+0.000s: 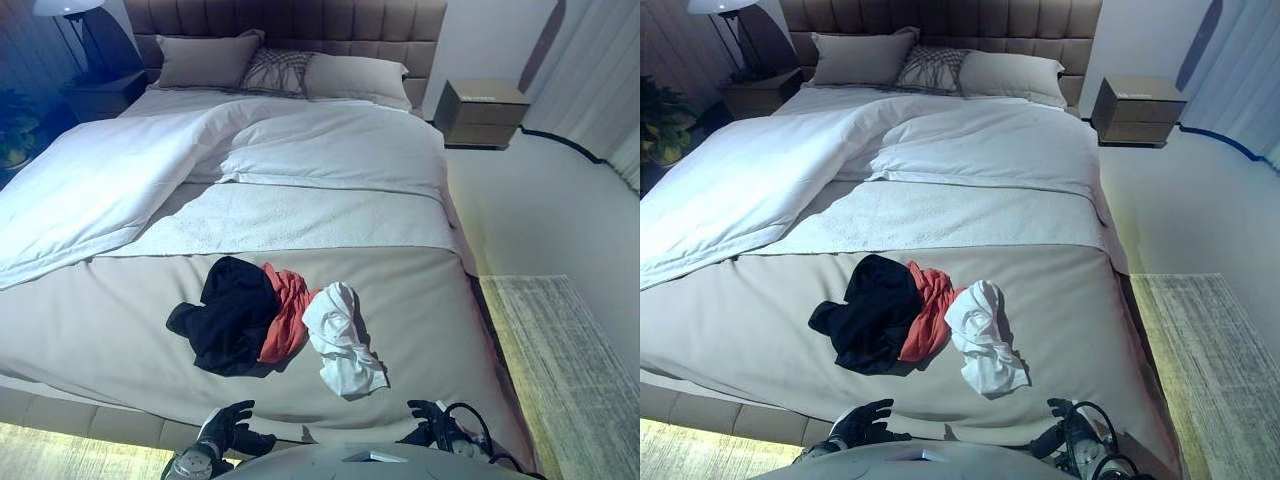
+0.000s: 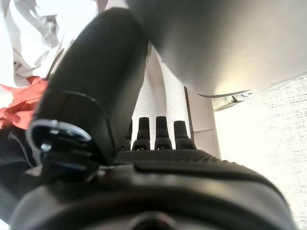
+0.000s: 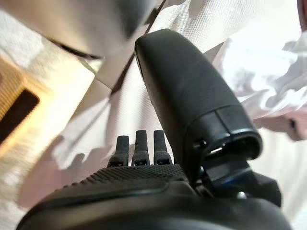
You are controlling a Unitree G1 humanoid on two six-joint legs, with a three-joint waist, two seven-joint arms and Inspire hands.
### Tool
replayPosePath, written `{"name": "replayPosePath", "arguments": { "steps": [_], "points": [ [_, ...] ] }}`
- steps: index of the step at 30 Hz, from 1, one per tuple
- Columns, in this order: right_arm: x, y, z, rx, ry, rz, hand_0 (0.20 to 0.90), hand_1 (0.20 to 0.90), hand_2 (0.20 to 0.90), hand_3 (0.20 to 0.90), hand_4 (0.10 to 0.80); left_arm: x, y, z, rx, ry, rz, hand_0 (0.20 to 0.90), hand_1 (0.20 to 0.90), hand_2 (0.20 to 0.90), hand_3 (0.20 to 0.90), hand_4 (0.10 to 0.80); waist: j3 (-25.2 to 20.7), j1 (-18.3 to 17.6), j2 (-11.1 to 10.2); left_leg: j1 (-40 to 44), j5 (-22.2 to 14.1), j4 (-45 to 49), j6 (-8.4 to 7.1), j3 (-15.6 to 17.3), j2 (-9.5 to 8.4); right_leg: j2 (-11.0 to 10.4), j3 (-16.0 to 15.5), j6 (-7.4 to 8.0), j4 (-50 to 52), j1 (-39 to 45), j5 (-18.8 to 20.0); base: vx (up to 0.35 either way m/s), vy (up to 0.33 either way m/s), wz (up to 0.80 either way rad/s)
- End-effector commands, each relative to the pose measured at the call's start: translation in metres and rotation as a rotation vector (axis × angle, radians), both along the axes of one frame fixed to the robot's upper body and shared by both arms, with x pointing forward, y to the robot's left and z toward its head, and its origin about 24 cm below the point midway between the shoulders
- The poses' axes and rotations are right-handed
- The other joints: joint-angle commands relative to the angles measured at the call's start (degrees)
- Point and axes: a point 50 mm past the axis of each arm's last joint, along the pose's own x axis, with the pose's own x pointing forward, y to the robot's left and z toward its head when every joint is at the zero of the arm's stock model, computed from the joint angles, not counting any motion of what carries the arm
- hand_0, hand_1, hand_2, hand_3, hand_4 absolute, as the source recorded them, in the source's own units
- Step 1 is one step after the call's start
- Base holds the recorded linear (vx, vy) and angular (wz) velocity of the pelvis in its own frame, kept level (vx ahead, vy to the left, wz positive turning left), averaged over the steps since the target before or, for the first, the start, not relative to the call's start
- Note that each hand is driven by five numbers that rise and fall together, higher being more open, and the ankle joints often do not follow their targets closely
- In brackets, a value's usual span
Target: Pick up the clothes from the bed and place them into the basket
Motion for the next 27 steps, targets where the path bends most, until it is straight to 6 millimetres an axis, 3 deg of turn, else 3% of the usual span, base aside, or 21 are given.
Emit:
{"name": "replayPosePath", "arguments": {
  "steps": [1,7,11,13,15,19,22,27],
  "points": [
    [0.063,0.004,0.027,-0.035,-0.27,0.142,0.9,0.9,0.9,0.9,0.8,0.022,0.002,0.006,0.029,-0.079,-0.037,0.9,0.9,0.9,0.9,0.8,1.05,2.07,-1.17,-1.3,-3.04,0.11,1.4,2.85,-1.44,-4.17,-2.67,4.11,3.6,-1.68,1.35,0.073,-0.008,0.13],
    [0.089,0.008,0.042,-0.025,-0.378,0.168,0.9,0.9,0.9,0.9,0.8,0.01,0.005,0.004,0.037,-0.05,-0.051,0.9,0.9,0.9,0.9,0.8,1.85,4.29,-1.34,-2.33,-2.37,0.11,1.23,1.54,-1.41,-4.32,-4.13,4.02,4.24,-1.81,1.0,0.094,-0.01,0.1],
    [0.122,0.01,0.063,-0.073,-0.513,0.195,0.9,0.9,0.9,0.9,0.8,0.012,0.013,0.007,0.028,-0.066,0.026,0.9,0.9,0.9,0.9,0.8,3.52,6.52,-1.45,-4.62,-1.61,0.11,1.47,0.55,-1.62,-4.17,-5.11,3.65,6.02,-4.05,0.38,0.061,-0.019,0.15],
    [0.14,0.012,0.077,-0.118,-0.59,0.197,0.9,0.9,0.9,0.9,0.8,0.021,0.019,0.011,0.024,-0.101,0.051,0.9,0.9,0.9,0.9,0.8,4.82,7.66,-1.77,-6.51,-1.05,0.11,1.72,0.04,-1.77,-4.0,-5.34,3.29,7.43,-6.36,0.13,-0.049,-0.074,0.22],
    [0.171,0.012,0.101,-0.125,-0.678,0.166,0.9,0.9,0.9,0.9,0.8,0.042,0.026,0.02,0.024,-0.172,0.048,0.9,0.9,0.9,0.9,0.8,7.19,8.69,-2.01,-9.46,-0.22,0.53,1.98,-0.62,-1.77,-3.7,-5.68,2.76,9.39,-9.78,0.09,-0.169,-0.126,0.18],
    [0.217,0.006,0.149,-0.192,-0.853,0.157,0.9,0.9,0.9,0.9,0.8,0.079,0.029,0.037,-0.007,-0.314,0.067,0.9,0.9,0.9,0.9,0.8,12.84,10.32,-0.79,-15.53,0.73,4.45,2.23,-2.18,-2.28,-4.19,-6.6,1.83,13.95,-15.28,-0.19,-0.175,-0.034,0.18],
    [0.239,0.001,0.182,-0.267,-0.965,0.148,0.9,0.9,0.9,0.9,0.8,0.099,0.024,0.048,-0.038,-0.397,0.051,0.9,0.9,0.9,0.9,0.8,16.96,11.55,0.19,-21.86,0.73,10.17,1.91,-2.99,-2.9,-5.46,-7.43,1.36,17.26,-19.46,0.04,-0.082,-0.034,0.24],
    [0.263,-0.013,0.222,-0.369,-1.019,0.159,0.9,0.9,0.9,0.9,0.8,0.112,0.014,0.056,-0.149,-0.447,0.057,0.9,0.9,0.9,0.9,0.8,21.21,13.47,2.44,-31.38,0.66,17.49,2.06,-3.83,-4.47,-7.68,-8.54,0.34,23.71,-27.12,-0.73,-0.052,0.007,0.16]
  ]
}}
